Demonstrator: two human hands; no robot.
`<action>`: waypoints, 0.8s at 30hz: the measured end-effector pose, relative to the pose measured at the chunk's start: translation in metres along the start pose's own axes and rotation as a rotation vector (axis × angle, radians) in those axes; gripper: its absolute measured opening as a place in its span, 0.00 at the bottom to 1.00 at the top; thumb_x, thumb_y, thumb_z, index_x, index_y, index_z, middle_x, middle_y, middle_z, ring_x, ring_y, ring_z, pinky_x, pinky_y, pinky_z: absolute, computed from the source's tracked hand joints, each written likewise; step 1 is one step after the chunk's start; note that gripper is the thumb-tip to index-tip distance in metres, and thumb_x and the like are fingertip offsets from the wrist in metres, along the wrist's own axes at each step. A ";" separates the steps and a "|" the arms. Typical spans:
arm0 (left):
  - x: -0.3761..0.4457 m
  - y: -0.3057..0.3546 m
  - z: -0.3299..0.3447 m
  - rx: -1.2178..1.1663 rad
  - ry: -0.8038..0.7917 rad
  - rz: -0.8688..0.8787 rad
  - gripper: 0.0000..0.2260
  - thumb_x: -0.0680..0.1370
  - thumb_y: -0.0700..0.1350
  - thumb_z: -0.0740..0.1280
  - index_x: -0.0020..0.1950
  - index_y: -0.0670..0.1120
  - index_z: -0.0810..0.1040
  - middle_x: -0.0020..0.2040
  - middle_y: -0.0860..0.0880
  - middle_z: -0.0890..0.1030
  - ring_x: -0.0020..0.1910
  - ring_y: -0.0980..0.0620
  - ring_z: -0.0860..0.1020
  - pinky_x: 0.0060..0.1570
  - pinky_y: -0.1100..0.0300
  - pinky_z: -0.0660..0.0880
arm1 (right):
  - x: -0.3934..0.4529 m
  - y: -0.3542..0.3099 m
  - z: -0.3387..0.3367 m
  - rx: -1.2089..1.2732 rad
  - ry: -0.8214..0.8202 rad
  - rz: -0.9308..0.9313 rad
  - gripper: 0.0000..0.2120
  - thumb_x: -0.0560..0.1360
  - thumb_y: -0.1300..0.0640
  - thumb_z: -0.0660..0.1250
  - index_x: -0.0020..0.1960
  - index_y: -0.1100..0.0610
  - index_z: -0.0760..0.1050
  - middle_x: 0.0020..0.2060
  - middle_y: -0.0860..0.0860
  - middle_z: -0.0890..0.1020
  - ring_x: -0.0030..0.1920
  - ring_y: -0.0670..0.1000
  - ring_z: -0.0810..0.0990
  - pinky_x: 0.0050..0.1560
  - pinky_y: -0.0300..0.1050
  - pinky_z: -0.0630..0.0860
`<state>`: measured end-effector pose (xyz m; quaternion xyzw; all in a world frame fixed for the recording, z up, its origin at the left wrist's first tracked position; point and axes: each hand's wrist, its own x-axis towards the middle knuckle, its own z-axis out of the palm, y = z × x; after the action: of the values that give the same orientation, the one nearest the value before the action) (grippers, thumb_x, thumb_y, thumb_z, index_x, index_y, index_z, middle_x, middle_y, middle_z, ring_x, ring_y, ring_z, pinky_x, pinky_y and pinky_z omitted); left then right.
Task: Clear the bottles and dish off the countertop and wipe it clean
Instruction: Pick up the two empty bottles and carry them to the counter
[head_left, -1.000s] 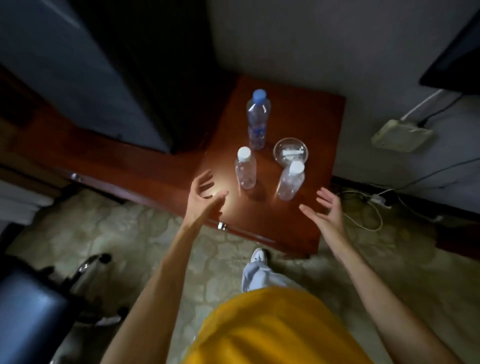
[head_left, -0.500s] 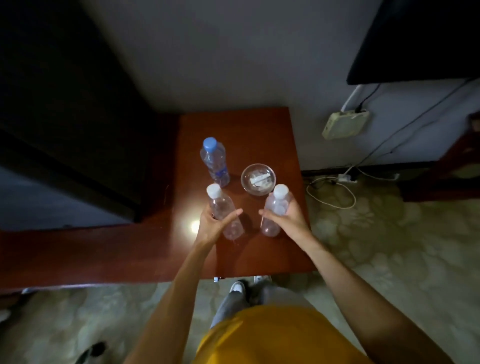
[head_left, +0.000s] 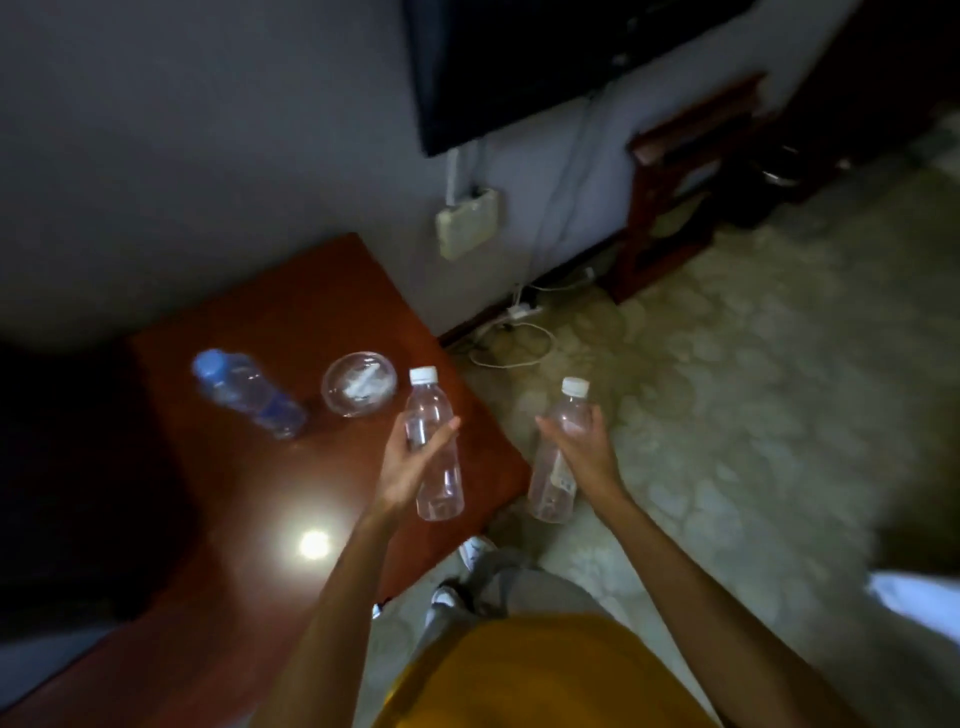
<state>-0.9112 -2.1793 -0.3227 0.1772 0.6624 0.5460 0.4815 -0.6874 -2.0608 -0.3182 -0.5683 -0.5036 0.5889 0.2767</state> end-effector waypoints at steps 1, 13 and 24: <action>0.004 -0.001 0.017 0.004 -0.047 -0.002 0.28 0.70 0.57 0.81 0.66 0.49 0.78 0.57 0.44 0.86 0.54 0.43 0.86 0.52 0.50 0.83 | -0.009 0.007 -0.022 0.020 0.058 0.011 0.30 0.70 0.48 0.81 0.66 0.53 0.71 0.55 0.50 0.84 0.51 0.48 0.86 0.46 0.39 0.81; 0.015 -0.033 0.253 0.360 -0.606 -0.145 0.24 0.73 0.54 0.79 0.63 0.43 0.80 0.53 0.44 0.85 0.52 0.43 0.85 0.42 0.63 0.81 | -0.067 0.103 -0.226 0.076 0.625 0.210 0.29 0.69 0.38 0.79 0.64 0.45 0.73 0.55 0.47 0.84 0.55 0.51 0.84 0.57 0.53 0.82; 0.071 -0.014 0.512 0.557 -0.801 -0.024 0.16 0.78 0.53 0.74 0.63 0.50 0.79 0.55 0.48 0.86 0.52 0.48 0.86 0.51 0.52 0.82 | 0.031 0.102 -0.420 0.222 0.750 0.187 0.40 0.62 0.28 0.76 0.66 0.48 0.72 0.56 0.46 0.83 0.55 0.49 0.84 0.57 0.55 0.83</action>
<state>-0.5152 -1.8475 -0.3359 0.4880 0.5478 0.2312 0.6390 -0.2701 -1.9506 -0.3586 -0.7540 -0.2470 0.4140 0.4461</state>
